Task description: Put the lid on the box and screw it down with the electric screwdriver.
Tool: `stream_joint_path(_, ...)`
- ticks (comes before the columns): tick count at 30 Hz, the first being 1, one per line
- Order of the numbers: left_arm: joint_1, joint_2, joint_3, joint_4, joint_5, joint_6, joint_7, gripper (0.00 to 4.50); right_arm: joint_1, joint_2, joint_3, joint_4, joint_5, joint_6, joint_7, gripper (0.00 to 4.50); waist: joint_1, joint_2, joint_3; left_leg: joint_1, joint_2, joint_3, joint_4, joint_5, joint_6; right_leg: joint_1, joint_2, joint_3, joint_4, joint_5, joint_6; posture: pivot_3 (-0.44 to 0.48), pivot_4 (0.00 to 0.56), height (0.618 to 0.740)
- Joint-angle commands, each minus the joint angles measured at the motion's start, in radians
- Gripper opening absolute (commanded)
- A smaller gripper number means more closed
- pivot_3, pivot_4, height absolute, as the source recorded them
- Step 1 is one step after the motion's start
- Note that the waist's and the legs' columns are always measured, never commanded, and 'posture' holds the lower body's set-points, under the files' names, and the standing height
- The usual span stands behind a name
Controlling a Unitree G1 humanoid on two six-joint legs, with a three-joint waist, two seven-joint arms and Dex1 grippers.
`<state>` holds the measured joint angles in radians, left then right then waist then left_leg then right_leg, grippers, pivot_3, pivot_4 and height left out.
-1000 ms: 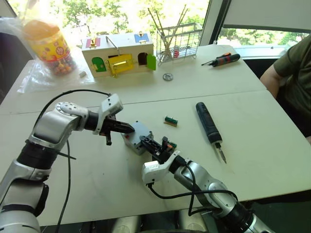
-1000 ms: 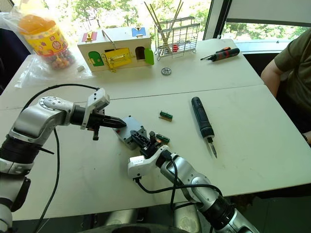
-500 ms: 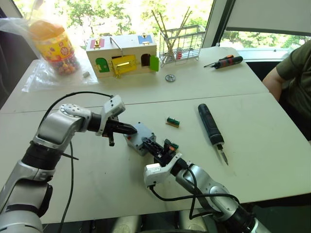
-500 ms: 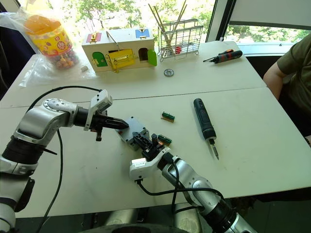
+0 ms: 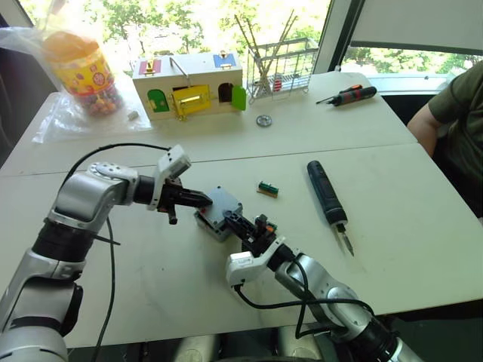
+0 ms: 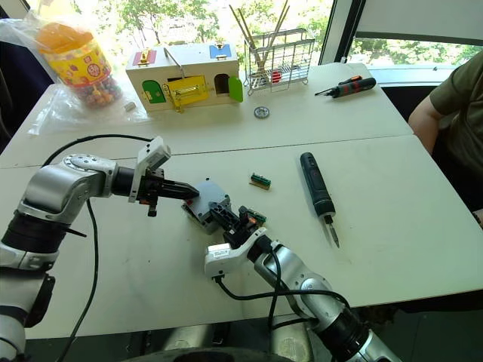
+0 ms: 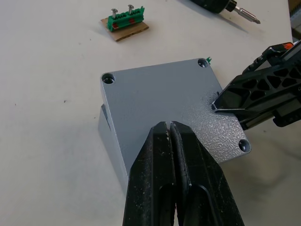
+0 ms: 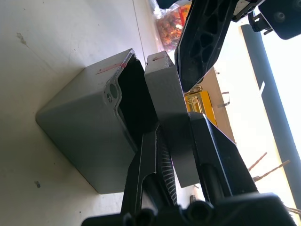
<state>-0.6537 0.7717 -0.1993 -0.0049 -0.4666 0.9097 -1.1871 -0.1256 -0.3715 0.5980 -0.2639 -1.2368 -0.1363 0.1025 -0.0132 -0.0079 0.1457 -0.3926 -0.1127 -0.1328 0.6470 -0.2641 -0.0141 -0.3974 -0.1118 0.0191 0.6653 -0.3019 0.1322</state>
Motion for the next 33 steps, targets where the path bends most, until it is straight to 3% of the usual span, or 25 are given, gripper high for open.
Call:
stream_joint_path(1, 0.004, 0.009, 0.015, -0.025, -0.002, -0.013, -0.003, 0.06, -0.001, -0.004, -0.014, -0.034, 0.026, -0.031, -0.027, 0.11, 0.0, 0.0, 0.0, 0.0, 0.0, 0.0, 0.0, 0.0, 0.0, 0.0, 0.0, 0.0, 0.0, 0.0, 0.0, 0.0, 0.15, 0.74)
stream_joint_path(28, 0.091, 0.021, -0.069, -0.101, 0.08, -0.08, 0.011, 0.06, 0.004, -0.024, -0.017, 0.056, 0.089, -0.068, 0.008, 0.11, 0.002, 0.0, 0.0, 0.001, 0.0, 0.0, 0.0, 0.0, 0.0, 0.001, 0.0, 0.0, -0.001, 0.0, 0.0, 0.0, 0.15, 0.74)
stream_joint_path(33, 0.126, 0.03, -0.115, -0.11, 0.13, -0.104, 0.027, 0.0, 0.017, -0.03, -0.034, 0.039, 0.097, -0.063, 0.006, 2.48, 0.001, -0.001, -0.004, 0.002, 0.001, 0.0, -0.001, 0.0, 0.0, 0.003, 0.0, 0.0, -0.002, 0.0, 0.0, 0.0, 0.15, 0.74)
